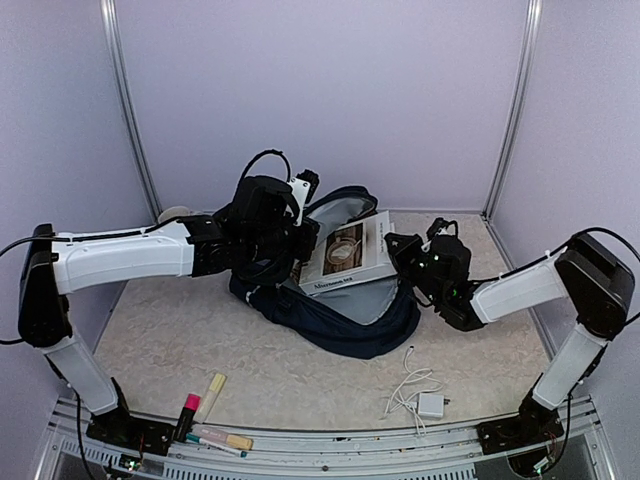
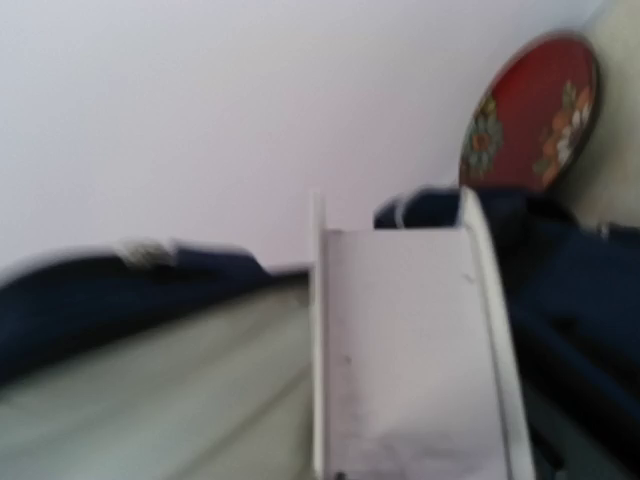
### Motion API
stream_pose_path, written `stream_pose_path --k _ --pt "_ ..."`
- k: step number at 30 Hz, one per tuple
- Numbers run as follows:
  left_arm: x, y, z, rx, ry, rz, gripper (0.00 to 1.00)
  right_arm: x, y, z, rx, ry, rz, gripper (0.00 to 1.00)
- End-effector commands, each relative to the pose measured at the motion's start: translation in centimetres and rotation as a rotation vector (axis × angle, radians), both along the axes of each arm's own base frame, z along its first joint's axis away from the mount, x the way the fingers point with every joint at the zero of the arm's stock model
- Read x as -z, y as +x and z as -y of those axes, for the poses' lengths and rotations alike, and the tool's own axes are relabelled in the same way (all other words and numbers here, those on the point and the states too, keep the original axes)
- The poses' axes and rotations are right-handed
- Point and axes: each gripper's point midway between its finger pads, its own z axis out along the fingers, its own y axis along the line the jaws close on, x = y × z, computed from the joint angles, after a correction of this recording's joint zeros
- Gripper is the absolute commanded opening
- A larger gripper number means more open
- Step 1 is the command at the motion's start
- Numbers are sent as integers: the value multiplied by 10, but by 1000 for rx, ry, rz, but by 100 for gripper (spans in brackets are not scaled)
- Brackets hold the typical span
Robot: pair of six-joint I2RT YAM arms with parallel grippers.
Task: Pack the student bag
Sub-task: Place the book in the largest pocket of the bag, then adjust the book in the largest pocket of the bag.
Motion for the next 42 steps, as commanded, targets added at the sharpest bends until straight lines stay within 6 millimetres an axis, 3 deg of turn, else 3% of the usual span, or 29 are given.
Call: stream_pose_path --k 1,3,5,8,13,18,20,23,27,29,35,38,42 --pt "-87 -3 19 52 -215 165 0 17 2 -34 -54 46 -23 19" --pt "-84 -3 17 47 -202 164 0 34 -6 -48 -134 2 -56 41" --pt "-82 -3 14 41 -194 167 0 46 -15 -54 -182 -86 -86 52" --pt "-79 -1 11 28 -181 171 0 41 -25 -59 -250 -317 -45 68" --pt "-75 1 8 20 -173 171 0 32 -41 -60 -413 -737 7 83" --pt "-73 1 4 14 -171 170 0 62 -54 -27 -458 -1037 -165 86" --pt "-70 1 3 9 -164 169 0 64 -61 -25 -489 -1056 -155 82" --pt "-70 1 2 6 -159 168 0 65 -62 -23 -497 -1065 -160 65" --pt "-70 0 1 11 -161 165 0 69 -55 -5 -397 -1114 -202 22" --pt "-71 -2 0 13 -162 165 0 70 -53 -2 -375 -1121 -201 10" --pt "-71 -2 1 19 -162 165 0 100 -52 -20 -462 -1112 -232 11" --pt "-69 -3 3 27 -164 159 0 119 -53 -48 -559 -1040 -232 12" --pt "-64 -4 7 40 -163 145 0 112 -48 -90 -636 -949 -152 13"
